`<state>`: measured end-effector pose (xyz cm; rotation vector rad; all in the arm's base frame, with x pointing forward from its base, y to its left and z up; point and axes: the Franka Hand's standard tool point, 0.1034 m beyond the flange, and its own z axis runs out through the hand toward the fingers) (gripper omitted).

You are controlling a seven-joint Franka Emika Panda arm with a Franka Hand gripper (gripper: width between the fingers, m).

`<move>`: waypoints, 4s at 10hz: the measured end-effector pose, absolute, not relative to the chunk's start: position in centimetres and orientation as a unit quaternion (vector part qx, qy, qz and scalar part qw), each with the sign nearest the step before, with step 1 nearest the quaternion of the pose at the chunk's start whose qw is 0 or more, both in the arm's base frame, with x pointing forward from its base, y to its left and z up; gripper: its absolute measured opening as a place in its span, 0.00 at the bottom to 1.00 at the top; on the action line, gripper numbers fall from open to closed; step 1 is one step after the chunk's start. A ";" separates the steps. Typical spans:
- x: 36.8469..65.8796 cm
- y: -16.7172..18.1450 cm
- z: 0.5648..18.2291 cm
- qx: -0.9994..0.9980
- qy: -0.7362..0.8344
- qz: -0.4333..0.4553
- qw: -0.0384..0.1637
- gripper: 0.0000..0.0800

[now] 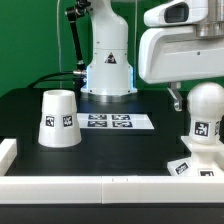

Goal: Assemble lamp

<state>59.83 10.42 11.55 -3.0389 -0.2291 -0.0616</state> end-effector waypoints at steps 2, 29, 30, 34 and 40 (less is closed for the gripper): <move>59.8 10.3 11.5 -0.989 -0.139 -0.023 0.045 0.87; 60.5 9.3 10.9 -0.701 -0.710 0.001 -0.061 0.72; 60.5 9.0 10.9 -0.732 -0.678 -0.003 -0.062 0.72; 60.4 8.9 10.8 -0.852 -0.520 -0.019 -0.055 0.72; 60.3 9.0 10.8 -0.942 -0.331 -0.022 -0.048 0.72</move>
Offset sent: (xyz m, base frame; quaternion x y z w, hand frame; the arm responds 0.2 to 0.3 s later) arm -0.0029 0.0132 0.0044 -0.0469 0.0300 -0.3151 0.9474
